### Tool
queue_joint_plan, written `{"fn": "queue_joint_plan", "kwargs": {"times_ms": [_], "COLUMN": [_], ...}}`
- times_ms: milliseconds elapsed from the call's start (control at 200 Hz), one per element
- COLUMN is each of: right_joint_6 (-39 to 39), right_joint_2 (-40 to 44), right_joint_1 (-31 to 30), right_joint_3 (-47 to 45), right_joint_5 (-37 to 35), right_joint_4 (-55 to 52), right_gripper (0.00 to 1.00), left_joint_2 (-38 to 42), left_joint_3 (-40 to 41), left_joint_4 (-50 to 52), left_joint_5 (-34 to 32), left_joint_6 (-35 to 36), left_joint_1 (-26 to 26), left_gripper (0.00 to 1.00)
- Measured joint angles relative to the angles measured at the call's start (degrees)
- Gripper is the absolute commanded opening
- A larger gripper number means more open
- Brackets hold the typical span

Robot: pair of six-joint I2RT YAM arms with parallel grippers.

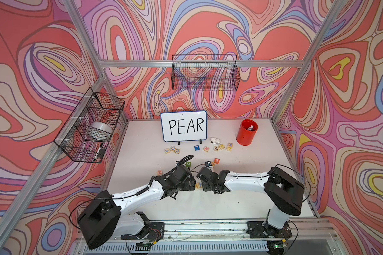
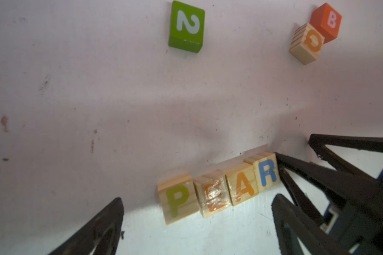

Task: Spell the uppercase word “pear” with letter blocks
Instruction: Adjust the letter blocks at the center of the board.

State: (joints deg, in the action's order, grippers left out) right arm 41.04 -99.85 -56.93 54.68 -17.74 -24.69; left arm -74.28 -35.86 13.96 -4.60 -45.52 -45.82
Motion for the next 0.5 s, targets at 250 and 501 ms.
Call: {"fn": "queue_joint_plan", "kwargs": {"times_ms": [250, 501], "right_joint_6": [1.0, 1.3], "right_joint_2": [0.0, 0.0], "right_joint_1": [-0.6, -0.6], "right_joint_3": [-0.1, -0.1], "right_joint_5": [0.0, -0.1], "right_joint_4": [0.0, 0.0], "right_gripper": [0.63, 0.63], "left_joint_2": [-5.8, -8.6], "left_joint_3": [-2.7, -3.5], "left_joint_4": [-4.2, -5.4], "left_joint_5": [0.6, 1.6], "left_joint_6": [-2.3, -4.1], "left_joint_1": [0.0, 0.0], "left_gripper": [1.00, 1.00]}}
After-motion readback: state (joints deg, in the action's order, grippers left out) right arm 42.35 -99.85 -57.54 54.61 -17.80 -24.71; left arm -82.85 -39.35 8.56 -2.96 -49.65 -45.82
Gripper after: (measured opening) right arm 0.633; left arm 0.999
